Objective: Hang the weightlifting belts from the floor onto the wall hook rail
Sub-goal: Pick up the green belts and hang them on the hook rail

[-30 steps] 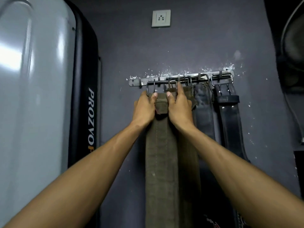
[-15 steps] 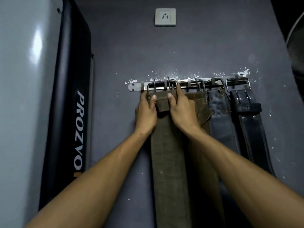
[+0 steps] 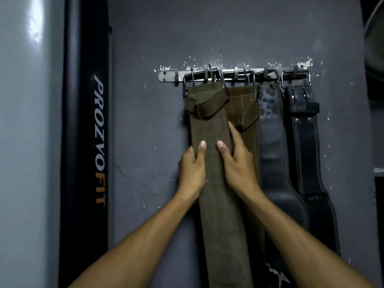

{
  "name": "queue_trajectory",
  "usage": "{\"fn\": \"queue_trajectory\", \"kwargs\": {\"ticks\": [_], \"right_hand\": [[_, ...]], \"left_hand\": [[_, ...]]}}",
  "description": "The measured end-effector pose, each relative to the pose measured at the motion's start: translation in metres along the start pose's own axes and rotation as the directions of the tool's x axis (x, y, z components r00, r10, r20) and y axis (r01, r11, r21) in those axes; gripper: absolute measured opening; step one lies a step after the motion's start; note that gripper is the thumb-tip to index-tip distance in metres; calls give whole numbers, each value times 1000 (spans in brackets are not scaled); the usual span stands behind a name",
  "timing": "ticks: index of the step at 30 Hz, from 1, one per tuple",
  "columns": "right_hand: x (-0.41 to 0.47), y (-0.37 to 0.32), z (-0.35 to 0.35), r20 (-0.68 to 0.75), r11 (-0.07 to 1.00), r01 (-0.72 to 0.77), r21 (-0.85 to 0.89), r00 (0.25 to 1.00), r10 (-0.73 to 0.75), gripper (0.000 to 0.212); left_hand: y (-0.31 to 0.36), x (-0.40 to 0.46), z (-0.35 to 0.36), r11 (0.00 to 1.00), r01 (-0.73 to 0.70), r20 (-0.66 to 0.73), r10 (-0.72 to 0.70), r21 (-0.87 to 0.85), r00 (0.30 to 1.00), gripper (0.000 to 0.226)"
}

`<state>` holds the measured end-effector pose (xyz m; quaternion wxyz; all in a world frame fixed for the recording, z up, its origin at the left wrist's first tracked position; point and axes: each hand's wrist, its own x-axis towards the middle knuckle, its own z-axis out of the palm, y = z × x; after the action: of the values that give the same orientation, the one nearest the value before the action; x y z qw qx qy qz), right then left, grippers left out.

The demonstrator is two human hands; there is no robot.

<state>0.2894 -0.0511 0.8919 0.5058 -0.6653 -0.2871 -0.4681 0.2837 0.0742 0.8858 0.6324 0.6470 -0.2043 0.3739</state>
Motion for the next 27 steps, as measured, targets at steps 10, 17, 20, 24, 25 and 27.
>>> {"fn": "queue_trajectory", "kwargs": {"ticks": [10, 17, 20, 24, 25, 27], "right_hand": [[-104, 15, -14, 167, 930, -303, 208, 948, 271, 24], [-156, 15, -25, 177, 855, -402, 327, 915, 363, 33], [-218, 26, -36, 253, 838, -469, 280, 878, 407, 32], [-246, 17, -48, 199, 827, -464, 318, 885, 420, 27], [-248, 15, -52, 230, 801, -476, 363, 879, 419, 26], [-268, 18, -64, 301, 748, -530, 398, 846, 439, 24]], "left_hand": [[-43, -87, 0, 985, 131, 18, -130, -115, 991, 51], [-55, -142, -5, 972, 175, -4, -177, -160, 984, 43], [-71, -211, -6, 956, 265, 42, -262, -125, 964, 32], [-67, -245, -2, 940, 320, -78, -330, -121, 941, 40], [-61, -249, -1, 943, 310, -61, -319, -122, 946, 38], [-55, -276, -1, 942, 318, 4, -320, -108, 948, 33]]}}
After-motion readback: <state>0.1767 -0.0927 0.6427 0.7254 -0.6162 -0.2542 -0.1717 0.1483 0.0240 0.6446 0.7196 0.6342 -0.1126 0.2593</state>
